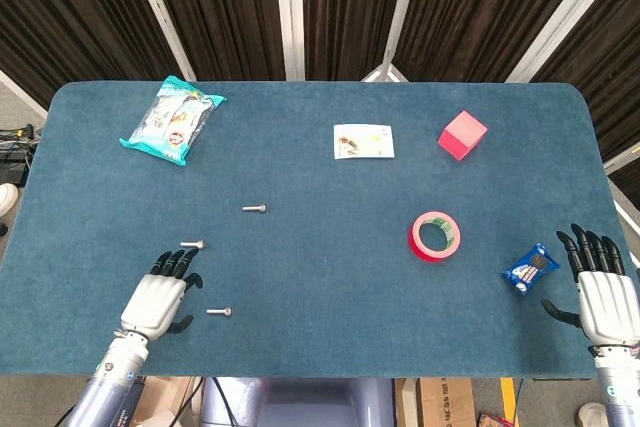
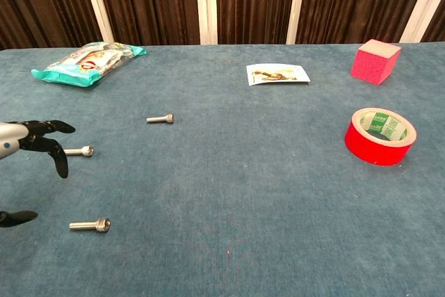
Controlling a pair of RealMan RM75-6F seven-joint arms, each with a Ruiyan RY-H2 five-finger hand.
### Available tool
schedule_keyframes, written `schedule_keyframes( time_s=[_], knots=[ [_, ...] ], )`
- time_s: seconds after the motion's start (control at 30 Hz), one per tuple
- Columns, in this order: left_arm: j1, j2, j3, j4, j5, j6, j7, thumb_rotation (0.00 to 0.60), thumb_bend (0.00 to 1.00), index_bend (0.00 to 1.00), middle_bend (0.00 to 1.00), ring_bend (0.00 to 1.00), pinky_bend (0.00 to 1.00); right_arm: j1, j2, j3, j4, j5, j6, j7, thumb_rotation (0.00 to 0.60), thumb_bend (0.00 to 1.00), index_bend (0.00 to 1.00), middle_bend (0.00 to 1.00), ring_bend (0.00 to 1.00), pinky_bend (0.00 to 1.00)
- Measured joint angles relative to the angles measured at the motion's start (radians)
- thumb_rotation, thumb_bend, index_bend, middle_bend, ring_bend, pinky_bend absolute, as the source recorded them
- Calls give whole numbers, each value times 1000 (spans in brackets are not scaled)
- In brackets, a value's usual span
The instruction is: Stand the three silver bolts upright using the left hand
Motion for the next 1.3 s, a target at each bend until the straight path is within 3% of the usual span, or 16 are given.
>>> schedule_keyframes(
  time_s=[0.5,1.3],
  knots=[
    [-18,-167,33,145,-19,30,28,600,459,462,0,0,0,-3,5,7,3,7,8,19,600,0,114,31,0,0],
    [-22,-204,52,210,3,40,-1,600,496,506,0,0,0,-2,3,11,3,17,2,27,600,0,114,31,0,0]
  ],
)
